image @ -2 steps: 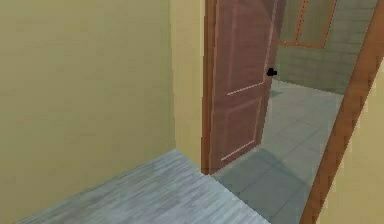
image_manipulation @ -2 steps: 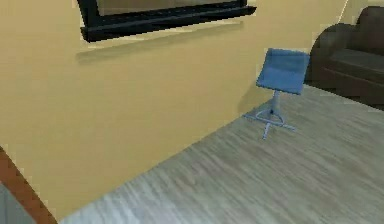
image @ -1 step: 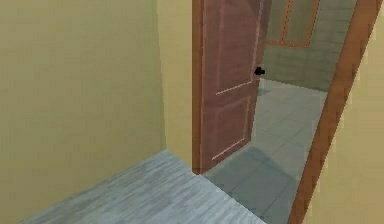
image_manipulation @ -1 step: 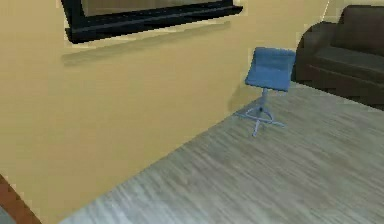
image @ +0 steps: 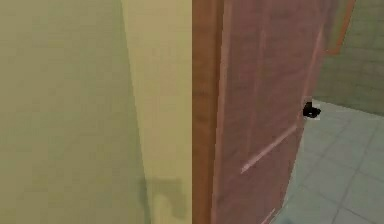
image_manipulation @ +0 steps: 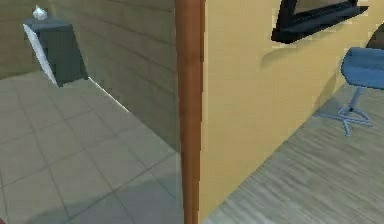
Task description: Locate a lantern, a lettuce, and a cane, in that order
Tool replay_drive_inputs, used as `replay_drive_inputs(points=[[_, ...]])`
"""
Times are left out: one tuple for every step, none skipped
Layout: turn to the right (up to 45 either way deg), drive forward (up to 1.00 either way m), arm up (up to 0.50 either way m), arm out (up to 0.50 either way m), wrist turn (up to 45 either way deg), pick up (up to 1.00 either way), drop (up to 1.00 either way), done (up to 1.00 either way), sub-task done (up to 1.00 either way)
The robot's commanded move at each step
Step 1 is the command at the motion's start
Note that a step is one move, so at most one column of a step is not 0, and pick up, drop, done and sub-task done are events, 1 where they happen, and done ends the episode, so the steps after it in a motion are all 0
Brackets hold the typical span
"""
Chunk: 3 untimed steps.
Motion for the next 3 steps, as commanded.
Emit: replay_drive_inputs(points=[[45.0, 0.0, 0.0, 0.0, 0.0, 0.0, 0.0, 0.0, 0.0], [0.0, 1.0, 0.0, 0.0, 0.0, 0.0, 0.0, 0.0, 0.0], [30.0, 0.0, 0.0, 0.0, 0.0, 0.0, 0.0, 0.0, 0.0]])
